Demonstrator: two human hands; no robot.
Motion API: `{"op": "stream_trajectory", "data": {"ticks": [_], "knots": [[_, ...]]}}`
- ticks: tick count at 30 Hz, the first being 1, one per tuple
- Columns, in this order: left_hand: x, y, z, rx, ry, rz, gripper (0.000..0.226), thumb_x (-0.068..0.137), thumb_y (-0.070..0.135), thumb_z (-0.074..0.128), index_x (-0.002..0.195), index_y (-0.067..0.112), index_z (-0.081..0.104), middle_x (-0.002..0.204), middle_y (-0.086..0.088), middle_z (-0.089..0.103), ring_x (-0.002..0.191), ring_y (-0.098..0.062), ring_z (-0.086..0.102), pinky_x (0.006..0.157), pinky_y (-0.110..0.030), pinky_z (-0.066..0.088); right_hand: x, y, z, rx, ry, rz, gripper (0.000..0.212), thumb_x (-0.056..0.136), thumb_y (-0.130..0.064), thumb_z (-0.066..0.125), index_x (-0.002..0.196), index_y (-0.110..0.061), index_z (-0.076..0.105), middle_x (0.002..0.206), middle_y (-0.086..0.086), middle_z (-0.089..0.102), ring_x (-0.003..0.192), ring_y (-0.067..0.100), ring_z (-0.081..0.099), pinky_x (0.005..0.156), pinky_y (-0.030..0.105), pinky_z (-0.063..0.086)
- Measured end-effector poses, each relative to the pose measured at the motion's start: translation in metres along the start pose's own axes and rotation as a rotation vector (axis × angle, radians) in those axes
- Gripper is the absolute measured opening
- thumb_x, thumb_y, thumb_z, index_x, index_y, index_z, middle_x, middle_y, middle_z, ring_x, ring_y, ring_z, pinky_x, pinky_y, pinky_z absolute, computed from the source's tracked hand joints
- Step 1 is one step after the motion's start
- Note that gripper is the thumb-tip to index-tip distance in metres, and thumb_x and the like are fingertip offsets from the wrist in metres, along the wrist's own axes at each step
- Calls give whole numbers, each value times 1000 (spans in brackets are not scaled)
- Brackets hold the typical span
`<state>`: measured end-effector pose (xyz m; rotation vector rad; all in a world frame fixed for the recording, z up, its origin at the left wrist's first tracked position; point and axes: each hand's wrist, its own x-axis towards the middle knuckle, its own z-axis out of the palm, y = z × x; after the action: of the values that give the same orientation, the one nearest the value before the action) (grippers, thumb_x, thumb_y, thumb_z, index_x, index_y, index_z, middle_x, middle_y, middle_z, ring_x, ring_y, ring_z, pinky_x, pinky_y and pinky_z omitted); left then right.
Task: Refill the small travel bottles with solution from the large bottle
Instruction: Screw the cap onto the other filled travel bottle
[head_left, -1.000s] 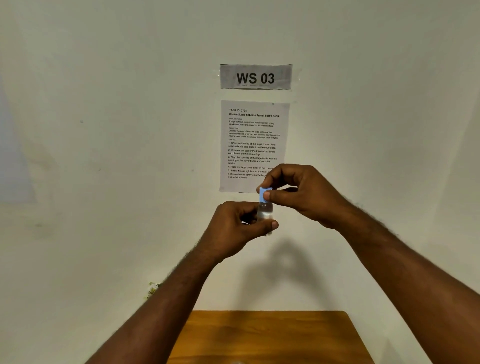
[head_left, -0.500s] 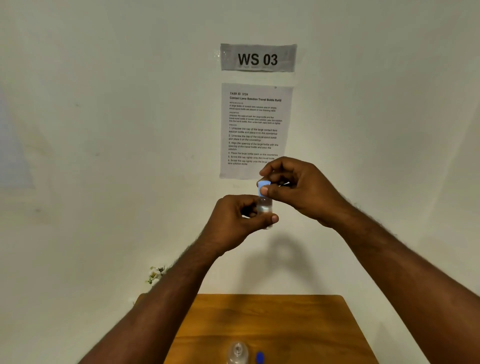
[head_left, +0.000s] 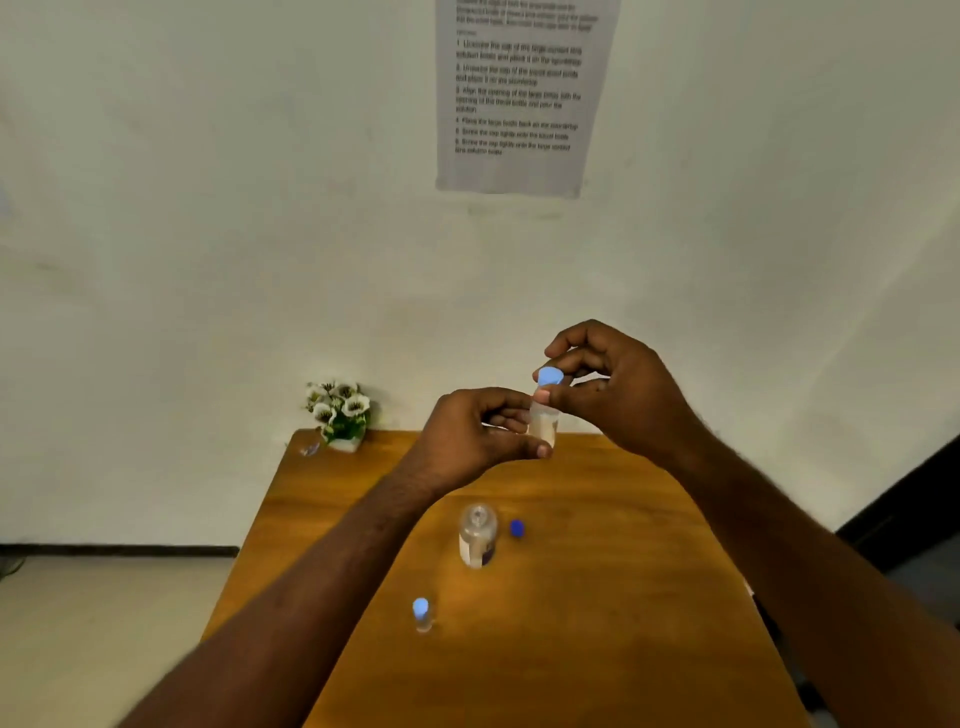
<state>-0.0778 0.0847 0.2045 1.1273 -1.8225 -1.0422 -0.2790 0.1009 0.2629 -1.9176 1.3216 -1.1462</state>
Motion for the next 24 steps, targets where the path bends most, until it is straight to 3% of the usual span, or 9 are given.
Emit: {"op": "stream_trajectory", "data": {"ticks": [6,11,15,24], "knots": [[-43,-63,27,-6,3,-169,53,76,19,91,125,14,73,115,3,77,104,-7,72,91,-34,63,-43,69,41,-10,14,151,38,75,-24,87,102,-32,62,95,-17,72,93,-1,69,72,13,56],[-77,-113,57,-46,81,-348,48,78,5,88,123,10,72,105,-5,75,100,-17,73,91,-37,62,-76,123,80,-30,-38,263,36,76,-20,87,103,-29,63,95,-20,70,89,-4,68,70,12,55],[-96,-147,79,-87,129,-486,47,78,6,88,121,14,70,110,4,72,100,-8,67,93,-38,60,-104,163,113,-64,-98,323,36,77,-16,85,104,-27,63,98,-14,71,92,-2,69,77,19,59],[-117,-198,112,-77,168,-662,53,79,10,88,127,12,66,122,-1,70,108,-16,67,90,-30,59,-145,231,160,-130,-200,480,36,81,-15,80,111,-25,62,104,-8,71,97,5,68,85,31,60]]}}
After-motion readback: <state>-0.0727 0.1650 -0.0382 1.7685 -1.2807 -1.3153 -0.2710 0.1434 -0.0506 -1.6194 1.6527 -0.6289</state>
